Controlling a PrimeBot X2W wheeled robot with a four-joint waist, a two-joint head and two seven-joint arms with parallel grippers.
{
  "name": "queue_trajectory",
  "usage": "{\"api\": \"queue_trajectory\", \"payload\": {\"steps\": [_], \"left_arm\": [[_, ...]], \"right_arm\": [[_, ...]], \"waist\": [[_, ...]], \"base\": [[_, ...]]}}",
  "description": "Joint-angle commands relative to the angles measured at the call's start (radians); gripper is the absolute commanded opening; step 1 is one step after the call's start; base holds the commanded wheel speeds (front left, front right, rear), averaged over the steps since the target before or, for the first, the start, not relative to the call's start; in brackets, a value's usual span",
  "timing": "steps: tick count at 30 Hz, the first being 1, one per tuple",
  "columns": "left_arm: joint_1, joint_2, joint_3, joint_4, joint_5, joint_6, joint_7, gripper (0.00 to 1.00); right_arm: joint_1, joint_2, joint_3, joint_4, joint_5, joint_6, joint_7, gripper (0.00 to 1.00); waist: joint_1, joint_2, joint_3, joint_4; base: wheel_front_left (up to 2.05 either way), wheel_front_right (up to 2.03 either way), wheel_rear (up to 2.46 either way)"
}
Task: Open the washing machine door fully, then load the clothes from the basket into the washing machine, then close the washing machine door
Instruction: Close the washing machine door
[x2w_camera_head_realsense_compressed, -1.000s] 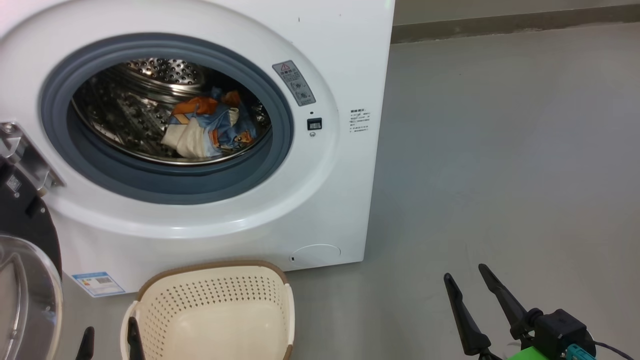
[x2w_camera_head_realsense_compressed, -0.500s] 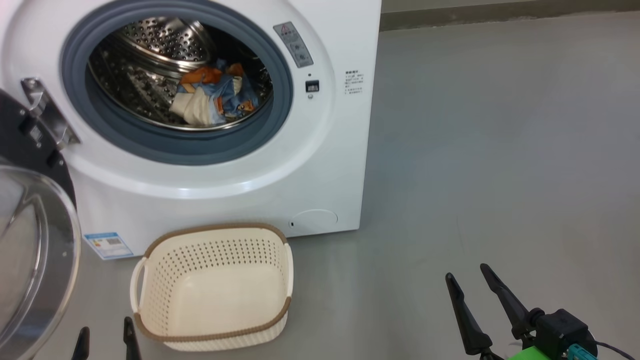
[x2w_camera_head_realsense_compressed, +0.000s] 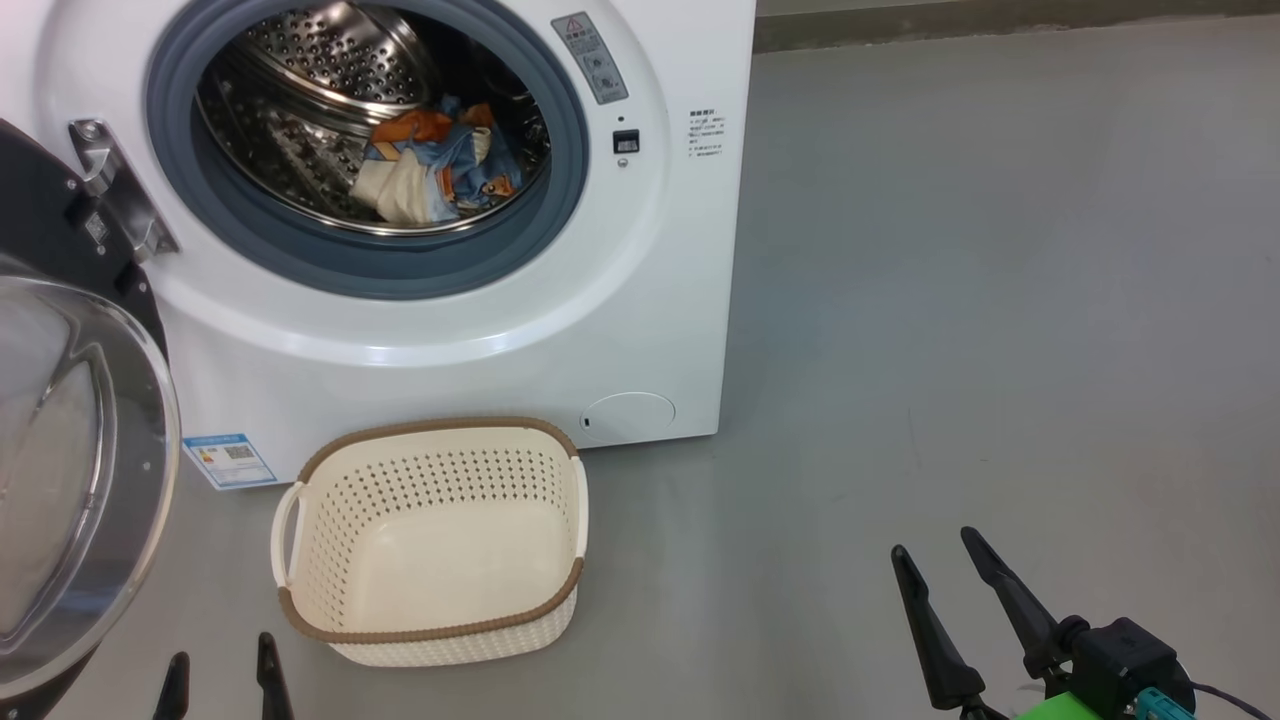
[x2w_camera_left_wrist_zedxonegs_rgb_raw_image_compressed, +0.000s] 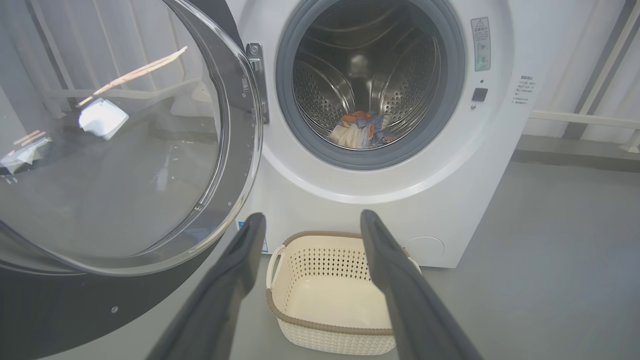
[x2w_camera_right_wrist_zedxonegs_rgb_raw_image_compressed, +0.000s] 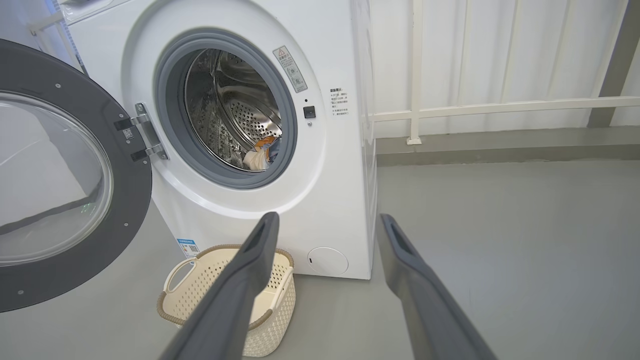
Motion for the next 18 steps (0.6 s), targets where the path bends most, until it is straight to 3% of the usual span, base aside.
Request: {"api": "queue_trajectory", "payload": {"steps": [1, 18], "left_arm": [[-0.038, 0.005, 0.038, -0.028, 0.012, -0.004, -0.006, 1.0], [-0.02, -0.02, 0.046, -0.04, 0.018, -0.014, -0.006, 1.0]], "right_arm": [[-0.017, -0.006, 0.024, -0.024, -0.002, 0.001, -0.005, 1.0], [-0.012, -0.006, 0.027, -0.026, -0.007, 0.001, -0.005, 1.0]], "waist": [[0.0, -0.0001, 0.0, 0.001], [0.0, -0.0001, -0.012, 0.052]], "base": [[0.0, 0.0, 0.0], [0.0, 0.0, 0.0]]}}
